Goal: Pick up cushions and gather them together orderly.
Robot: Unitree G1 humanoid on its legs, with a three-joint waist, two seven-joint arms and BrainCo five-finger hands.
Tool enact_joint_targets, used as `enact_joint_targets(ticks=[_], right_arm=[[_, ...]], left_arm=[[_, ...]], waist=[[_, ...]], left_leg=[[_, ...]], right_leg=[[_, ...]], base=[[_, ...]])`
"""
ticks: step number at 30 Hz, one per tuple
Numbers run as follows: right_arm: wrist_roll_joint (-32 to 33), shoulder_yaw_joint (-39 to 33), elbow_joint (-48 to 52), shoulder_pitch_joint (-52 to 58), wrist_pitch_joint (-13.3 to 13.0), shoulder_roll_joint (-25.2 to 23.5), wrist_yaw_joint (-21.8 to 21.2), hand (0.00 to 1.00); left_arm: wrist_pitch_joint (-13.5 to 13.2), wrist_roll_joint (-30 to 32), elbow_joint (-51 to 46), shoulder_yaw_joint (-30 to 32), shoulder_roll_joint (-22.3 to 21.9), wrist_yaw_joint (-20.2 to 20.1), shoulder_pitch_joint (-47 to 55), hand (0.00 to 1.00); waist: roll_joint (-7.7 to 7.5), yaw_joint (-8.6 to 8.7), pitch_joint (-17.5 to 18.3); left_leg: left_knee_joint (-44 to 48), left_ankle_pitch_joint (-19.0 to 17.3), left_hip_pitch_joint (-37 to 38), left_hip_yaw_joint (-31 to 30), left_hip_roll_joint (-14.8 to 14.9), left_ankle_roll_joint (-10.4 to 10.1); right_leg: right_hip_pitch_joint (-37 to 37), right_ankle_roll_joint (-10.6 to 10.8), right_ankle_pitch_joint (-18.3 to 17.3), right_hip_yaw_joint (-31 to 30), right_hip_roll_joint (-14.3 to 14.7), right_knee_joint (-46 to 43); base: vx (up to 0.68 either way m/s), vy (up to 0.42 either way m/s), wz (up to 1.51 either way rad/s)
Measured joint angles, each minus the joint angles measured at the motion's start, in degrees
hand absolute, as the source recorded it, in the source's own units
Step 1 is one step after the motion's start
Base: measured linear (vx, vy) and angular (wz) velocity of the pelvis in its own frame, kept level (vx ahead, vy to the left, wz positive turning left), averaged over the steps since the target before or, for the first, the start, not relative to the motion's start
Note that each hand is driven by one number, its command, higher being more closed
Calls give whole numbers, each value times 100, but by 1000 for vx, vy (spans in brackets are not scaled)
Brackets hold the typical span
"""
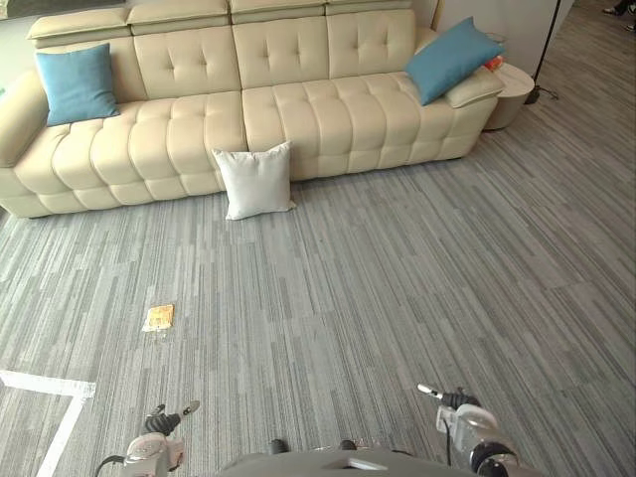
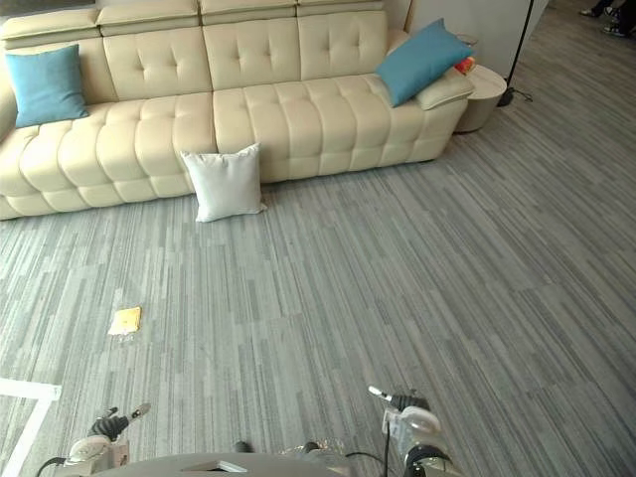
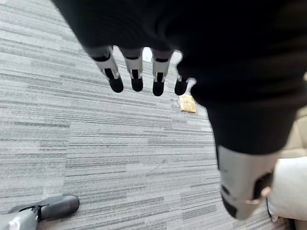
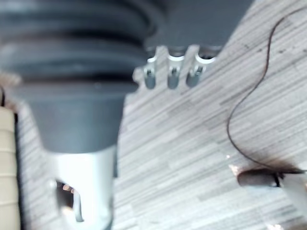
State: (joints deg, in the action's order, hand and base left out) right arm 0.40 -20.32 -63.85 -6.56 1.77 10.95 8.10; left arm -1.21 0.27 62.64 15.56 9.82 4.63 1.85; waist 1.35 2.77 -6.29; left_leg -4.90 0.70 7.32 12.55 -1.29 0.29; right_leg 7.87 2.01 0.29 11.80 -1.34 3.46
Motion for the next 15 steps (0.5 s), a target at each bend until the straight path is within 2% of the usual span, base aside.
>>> enact_joint_targets(ticks=[15], right_arm=[[-246,220,-3,107,-2,-378,-5,0]], left_arm=[[1,231,2,-310,-232,0,142,0]], waist=[[-91,-60,-55]], left_leg=[[-2,3,0,-100,-16,2]], right_leg=[[58,18,-12,104,-13,23]], base=[[-6,-3,3]])
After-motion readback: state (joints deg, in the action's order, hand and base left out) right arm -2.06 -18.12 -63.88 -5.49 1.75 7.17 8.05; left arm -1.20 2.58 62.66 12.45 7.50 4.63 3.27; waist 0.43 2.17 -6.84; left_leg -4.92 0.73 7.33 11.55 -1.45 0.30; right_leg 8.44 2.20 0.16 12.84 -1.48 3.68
